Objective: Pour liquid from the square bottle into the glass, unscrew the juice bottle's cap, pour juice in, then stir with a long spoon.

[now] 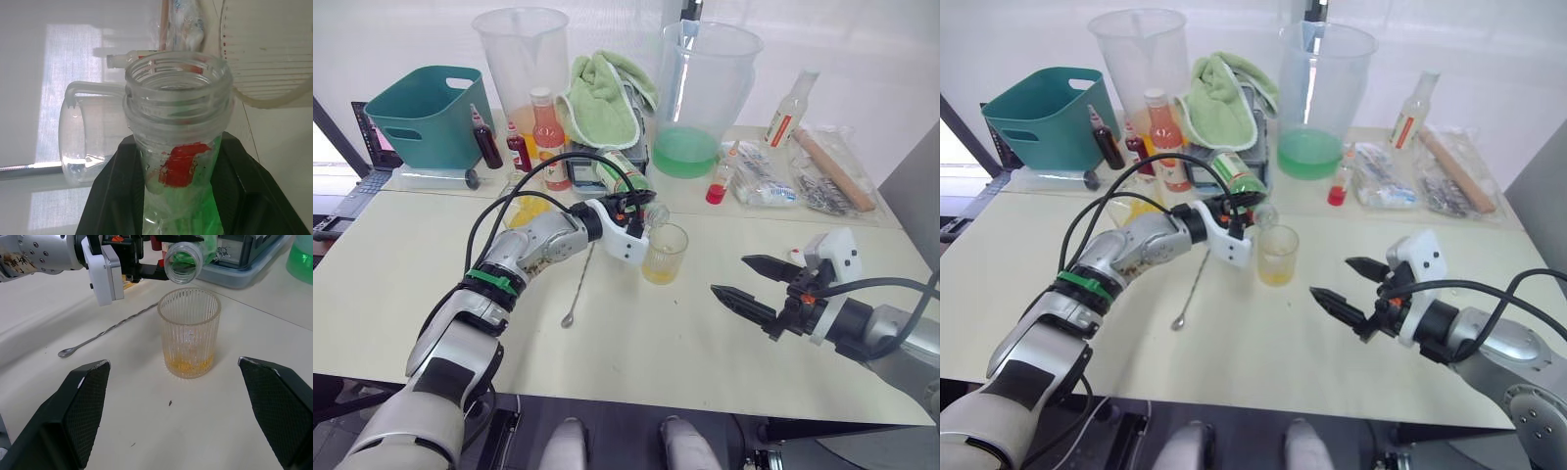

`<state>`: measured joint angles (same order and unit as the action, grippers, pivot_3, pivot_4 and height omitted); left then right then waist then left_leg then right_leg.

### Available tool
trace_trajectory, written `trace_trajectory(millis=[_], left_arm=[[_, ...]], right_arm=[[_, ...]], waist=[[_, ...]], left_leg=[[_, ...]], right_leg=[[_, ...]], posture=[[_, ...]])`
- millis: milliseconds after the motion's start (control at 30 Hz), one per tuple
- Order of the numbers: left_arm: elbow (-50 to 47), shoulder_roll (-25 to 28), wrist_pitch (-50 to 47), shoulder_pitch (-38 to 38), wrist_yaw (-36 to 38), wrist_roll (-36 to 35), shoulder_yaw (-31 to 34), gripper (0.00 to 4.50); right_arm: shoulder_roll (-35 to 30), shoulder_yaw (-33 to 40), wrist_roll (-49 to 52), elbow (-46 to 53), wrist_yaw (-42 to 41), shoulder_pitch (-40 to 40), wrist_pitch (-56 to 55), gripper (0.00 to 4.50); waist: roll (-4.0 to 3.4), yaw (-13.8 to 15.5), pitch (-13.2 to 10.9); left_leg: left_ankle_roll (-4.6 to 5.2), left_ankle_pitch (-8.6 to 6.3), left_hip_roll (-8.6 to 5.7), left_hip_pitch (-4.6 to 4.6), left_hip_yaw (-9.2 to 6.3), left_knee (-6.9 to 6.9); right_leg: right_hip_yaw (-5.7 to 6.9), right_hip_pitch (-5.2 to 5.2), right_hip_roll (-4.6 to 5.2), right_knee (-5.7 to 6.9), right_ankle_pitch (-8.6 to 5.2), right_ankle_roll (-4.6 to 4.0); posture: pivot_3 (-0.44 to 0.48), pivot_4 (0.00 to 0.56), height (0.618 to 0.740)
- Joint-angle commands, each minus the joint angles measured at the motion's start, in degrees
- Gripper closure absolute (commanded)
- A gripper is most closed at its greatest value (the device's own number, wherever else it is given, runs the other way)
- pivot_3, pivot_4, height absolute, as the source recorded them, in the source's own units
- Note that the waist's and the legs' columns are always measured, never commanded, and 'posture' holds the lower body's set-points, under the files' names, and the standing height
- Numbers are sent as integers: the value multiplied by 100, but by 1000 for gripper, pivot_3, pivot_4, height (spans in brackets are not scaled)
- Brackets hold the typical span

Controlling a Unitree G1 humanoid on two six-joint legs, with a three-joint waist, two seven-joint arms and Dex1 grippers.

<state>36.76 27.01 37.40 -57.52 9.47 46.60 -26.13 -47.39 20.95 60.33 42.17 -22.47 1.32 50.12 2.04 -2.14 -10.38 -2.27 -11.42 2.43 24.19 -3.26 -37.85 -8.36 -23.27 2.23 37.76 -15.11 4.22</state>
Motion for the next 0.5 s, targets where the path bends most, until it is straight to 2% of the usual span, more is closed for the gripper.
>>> trace_trajectory(millis=[33,500], left_arm=[[-296,46,52,-244,-227,56,18,3044],[-302,35,54,-280,-370,188,-63,3044]], right_arm=[[12,35,-35,47,-36,82,-163,57],[55,-2,-82,41,-26,144,-133,57]], waist=[[0,-1,0],[0,-2,0]], left_leg=[[0,0,0,0,0,0],[0,0,0,0,0,0]], right_leg=[[0,0,0,0,0,0],[0,0,0,0,0,0]], posture=[[0,150,727],[0,150,727]])
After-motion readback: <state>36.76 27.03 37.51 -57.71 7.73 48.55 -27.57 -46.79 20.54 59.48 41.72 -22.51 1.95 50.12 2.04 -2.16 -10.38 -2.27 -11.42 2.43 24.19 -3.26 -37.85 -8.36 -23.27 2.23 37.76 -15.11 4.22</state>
